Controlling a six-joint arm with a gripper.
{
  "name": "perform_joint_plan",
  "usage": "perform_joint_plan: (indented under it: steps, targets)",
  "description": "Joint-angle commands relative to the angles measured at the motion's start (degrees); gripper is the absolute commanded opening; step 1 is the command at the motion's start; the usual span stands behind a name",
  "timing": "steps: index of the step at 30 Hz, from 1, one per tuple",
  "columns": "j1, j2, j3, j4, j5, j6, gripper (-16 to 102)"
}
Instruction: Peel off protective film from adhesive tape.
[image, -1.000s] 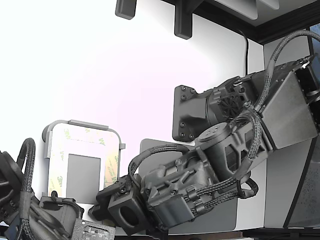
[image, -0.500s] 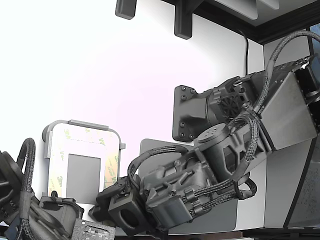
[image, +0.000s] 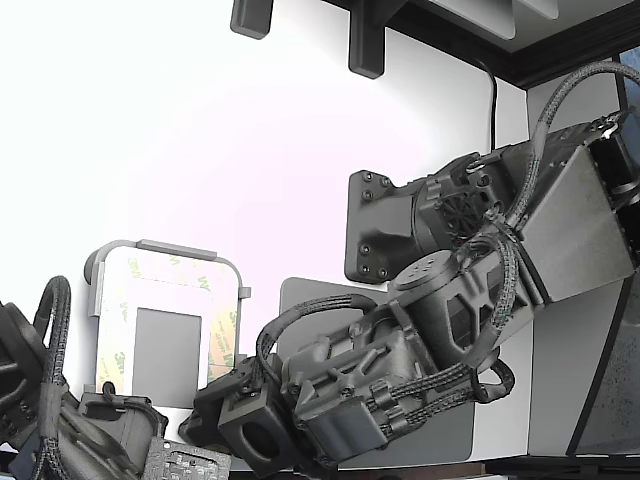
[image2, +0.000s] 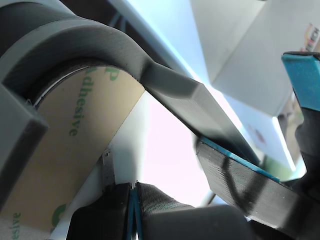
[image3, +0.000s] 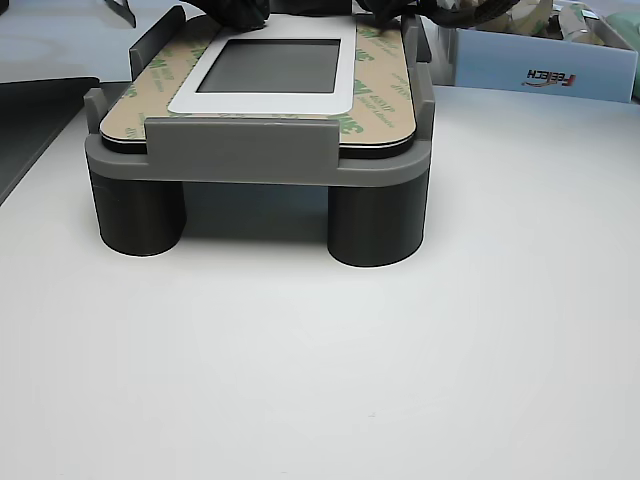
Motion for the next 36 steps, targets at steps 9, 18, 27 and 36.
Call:
perform_joint_plan:
  steps: [9,18,27,36]
  targets:
    - [-0.26,1.05,-1.49,0.18,-0.18,0.35,-11]
    - [-0.26,1.14,-1.67,0.62,-0.09,1.23,-11]
    - [-0.18,1.05,-2.29,1.41,-0.09,1.58,-11]
    - [-0.18,0.09,-3.52,1.05,0.09,-0.18,-11]
